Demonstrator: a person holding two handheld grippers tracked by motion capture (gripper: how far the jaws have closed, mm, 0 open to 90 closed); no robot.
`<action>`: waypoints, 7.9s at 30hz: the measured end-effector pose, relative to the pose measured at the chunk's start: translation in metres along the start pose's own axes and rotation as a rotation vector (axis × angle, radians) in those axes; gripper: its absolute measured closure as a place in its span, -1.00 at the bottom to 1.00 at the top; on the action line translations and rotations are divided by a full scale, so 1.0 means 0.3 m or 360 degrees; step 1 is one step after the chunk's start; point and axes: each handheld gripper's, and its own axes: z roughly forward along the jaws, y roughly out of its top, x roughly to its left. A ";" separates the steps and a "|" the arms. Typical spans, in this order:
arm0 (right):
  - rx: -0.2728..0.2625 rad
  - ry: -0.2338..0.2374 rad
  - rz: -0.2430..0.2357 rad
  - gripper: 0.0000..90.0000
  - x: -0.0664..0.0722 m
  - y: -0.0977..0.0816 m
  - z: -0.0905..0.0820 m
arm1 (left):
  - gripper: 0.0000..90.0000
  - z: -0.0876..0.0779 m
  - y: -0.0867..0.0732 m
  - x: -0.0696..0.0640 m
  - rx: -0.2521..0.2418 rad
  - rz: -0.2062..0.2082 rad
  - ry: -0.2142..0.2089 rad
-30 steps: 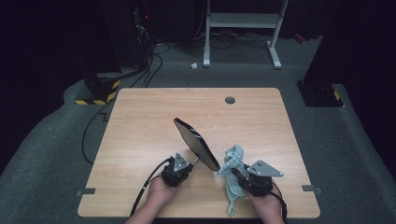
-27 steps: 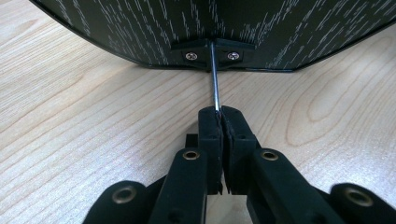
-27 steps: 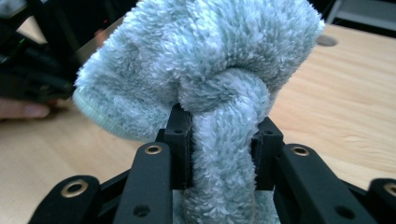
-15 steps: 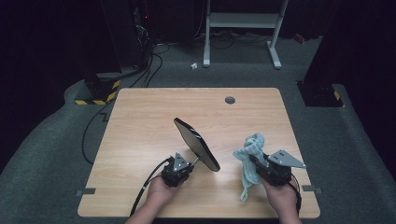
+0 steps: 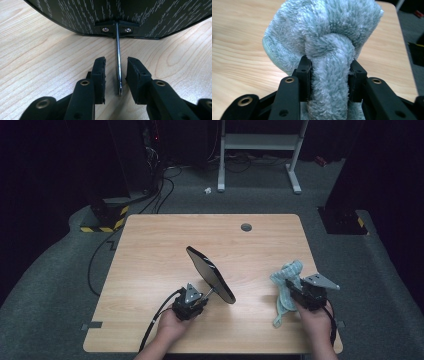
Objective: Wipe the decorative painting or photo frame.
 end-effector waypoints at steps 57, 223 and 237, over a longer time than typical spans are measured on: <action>0.0026 0.0195 -0.0079 -0.69 0.110 0.020 0.044 | -0.01 0.004 0.001 -0.003 0.0017 -0.0009 -0.0016; 0.0254 0.0506 -0.0231 -0.61 0.385 -0.105 0.082 | -0.12 -0.179 -0.021 0.098 -0.0213 -0.0251 0.0200; 0.0267 0.0439 -0.0282 -0.68 0.400 -0.137 0.072 | -0.12 -0.120 -0.018 0.156 -0.0180 -0.0295 0.0255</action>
